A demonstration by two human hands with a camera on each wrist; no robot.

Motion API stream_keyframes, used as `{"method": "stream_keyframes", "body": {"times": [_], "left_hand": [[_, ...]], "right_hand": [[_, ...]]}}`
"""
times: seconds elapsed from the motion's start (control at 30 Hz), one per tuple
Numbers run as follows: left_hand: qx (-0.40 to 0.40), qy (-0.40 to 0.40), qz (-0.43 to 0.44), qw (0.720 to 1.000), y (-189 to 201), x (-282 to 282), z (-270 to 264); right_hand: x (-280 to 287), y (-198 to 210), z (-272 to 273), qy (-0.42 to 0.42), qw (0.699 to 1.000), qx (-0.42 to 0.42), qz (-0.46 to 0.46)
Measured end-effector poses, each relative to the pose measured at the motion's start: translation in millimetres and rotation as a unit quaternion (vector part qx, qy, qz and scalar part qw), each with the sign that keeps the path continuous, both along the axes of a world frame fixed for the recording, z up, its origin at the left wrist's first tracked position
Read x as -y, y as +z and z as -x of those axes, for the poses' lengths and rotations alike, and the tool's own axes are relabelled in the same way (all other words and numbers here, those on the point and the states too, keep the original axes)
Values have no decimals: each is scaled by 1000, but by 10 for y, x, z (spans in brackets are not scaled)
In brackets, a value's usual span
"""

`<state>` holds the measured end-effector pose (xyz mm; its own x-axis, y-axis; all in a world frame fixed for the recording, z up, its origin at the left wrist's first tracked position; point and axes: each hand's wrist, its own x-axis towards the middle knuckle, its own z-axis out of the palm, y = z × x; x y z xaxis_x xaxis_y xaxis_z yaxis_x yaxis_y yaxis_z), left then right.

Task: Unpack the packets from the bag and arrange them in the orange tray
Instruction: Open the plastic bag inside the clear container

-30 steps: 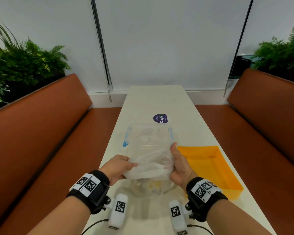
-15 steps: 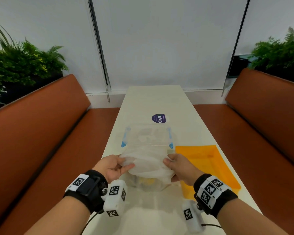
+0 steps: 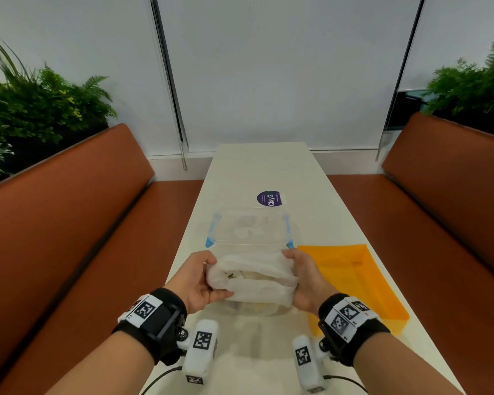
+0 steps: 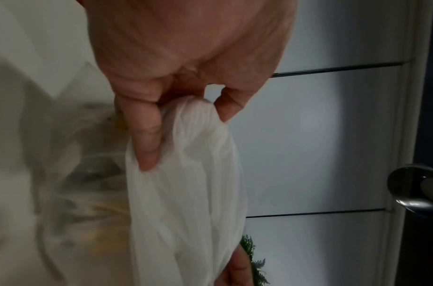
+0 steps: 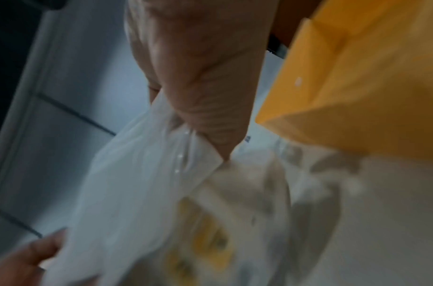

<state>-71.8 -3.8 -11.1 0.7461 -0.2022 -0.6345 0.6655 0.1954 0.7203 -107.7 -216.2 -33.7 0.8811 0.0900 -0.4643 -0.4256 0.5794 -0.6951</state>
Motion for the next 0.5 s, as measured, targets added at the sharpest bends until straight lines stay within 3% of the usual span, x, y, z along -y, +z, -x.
{"method": "stream_keyframes", "body": {"times": [0.13,0.2,0.27,0.4,0.5], "left_hand": [[-19,23,3,1000,-9,4,25],[-26,31,-13,999,-14,16,29],[-28,29,-26,999,-11,41,26],[-29,35,-52,998,-22,73,18],[-25,25,-68,997,-26,81,24]], "right_hand": [[47,5,-27,69,983,71,157],[18,-3,-8,77,941,128,304],[-4,-43,-37,48,873,174,454],[-54,-144,-92,6,740,237,630],[-79,-193,-101,-33,585,263,766]]}}
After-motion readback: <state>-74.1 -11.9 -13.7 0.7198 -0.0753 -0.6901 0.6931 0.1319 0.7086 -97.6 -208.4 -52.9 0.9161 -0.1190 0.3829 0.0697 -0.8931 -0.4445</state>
